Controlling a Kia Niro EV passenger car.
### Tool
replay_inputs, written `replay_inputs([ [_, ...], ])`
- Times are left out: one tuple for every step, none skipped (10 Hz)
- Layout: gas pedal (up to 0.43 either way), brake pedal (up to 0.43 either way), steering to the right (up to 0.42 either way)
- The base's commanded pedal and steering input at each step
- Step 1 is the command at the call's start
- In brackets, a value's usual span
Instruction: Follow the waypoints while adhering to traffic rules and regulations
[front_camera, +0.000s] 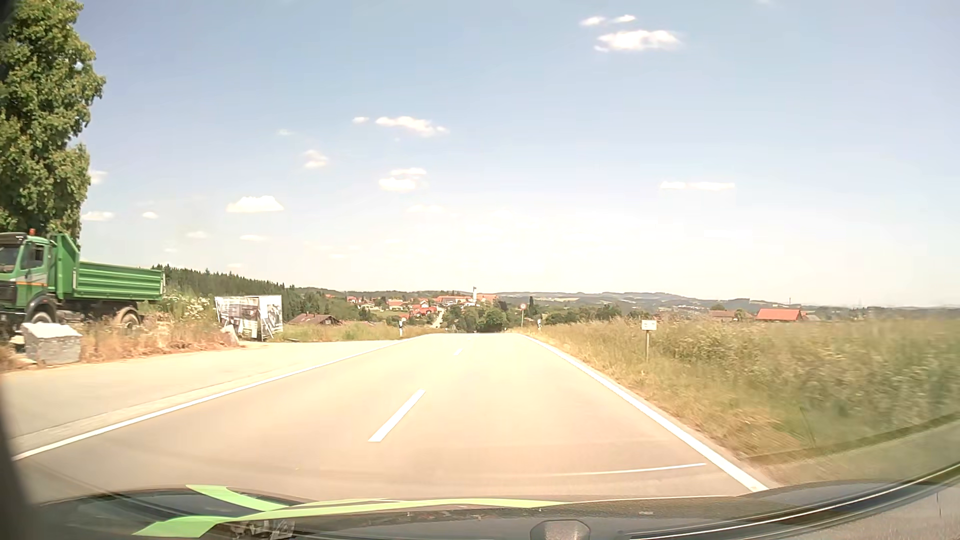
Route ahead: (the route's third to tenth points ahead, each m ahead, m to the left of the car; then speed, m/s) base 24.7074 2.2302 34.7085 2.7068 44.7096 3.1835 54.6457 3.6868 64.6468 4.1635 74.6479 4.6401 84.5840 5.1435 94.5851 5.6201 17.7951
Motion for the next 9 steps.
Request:
replay_inputs([
  [0.220,0.000,-0.007],
  [0.209,0.000,-0.007],
  [0.177,0.000,-0.009],
  [0.138,0.000,-0.010],
  [0.130,0.000,-0.010],
  [0.130,0.000,-0.011],
  [0.130,0.000,-0.010],
  [0.130,0.000,-0.010],
  [0.130,0.000,-0.010],
])
